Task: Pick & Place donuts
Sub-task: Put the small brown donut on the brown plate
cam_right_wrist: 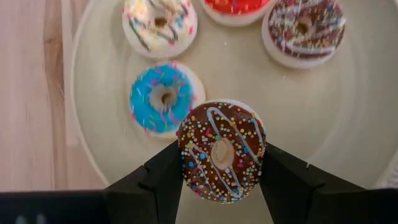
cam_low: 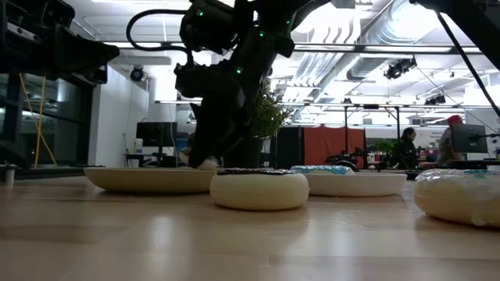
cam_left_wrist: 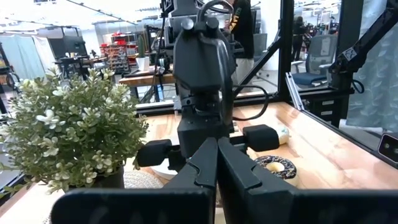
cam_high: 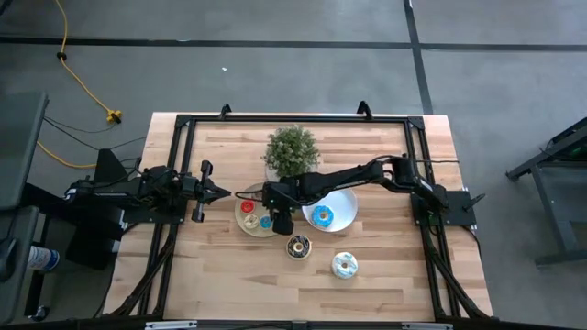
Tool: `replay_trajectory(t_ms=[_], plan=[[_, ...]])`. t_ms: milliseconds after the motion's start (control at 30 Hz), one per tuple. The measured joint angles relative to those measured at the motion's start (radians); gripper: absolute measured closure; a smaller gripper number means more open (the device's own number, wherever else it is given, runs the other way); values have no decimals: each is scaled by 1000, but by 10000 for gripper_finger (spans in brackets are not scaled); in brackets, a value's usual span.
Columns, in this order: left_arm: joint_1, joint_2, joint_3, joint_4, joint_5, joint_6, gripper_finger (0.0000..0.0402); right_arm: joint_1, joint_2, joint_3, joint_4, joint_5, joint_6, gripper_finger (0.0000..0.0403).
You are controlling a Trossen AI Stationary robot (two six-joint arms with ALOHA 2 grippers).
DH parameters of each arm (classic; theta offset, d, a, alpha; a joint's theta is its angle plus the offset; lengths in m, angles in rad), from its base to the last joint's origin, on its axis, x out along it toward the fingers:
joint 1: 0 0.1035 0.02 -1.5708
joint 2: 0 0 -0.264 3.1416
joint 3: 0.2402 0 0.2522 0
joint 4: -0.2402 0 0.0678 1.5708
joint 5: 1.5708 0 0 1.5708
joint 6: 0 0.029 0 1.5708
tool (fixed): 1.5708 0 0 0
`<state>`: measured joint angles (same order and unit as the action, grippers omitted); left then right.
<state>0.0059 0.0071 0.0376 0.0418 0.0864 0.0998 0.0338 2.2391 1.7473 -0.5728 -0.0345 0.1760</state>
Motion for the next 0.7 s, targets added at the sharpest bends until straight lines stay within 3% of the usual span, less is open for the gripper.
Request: replay_trajectory(t_ms=[700], plan=[[0, 0, 0, -24, 0, 0, 401, -11, 26, -1, 46, -29, 8, 222]])
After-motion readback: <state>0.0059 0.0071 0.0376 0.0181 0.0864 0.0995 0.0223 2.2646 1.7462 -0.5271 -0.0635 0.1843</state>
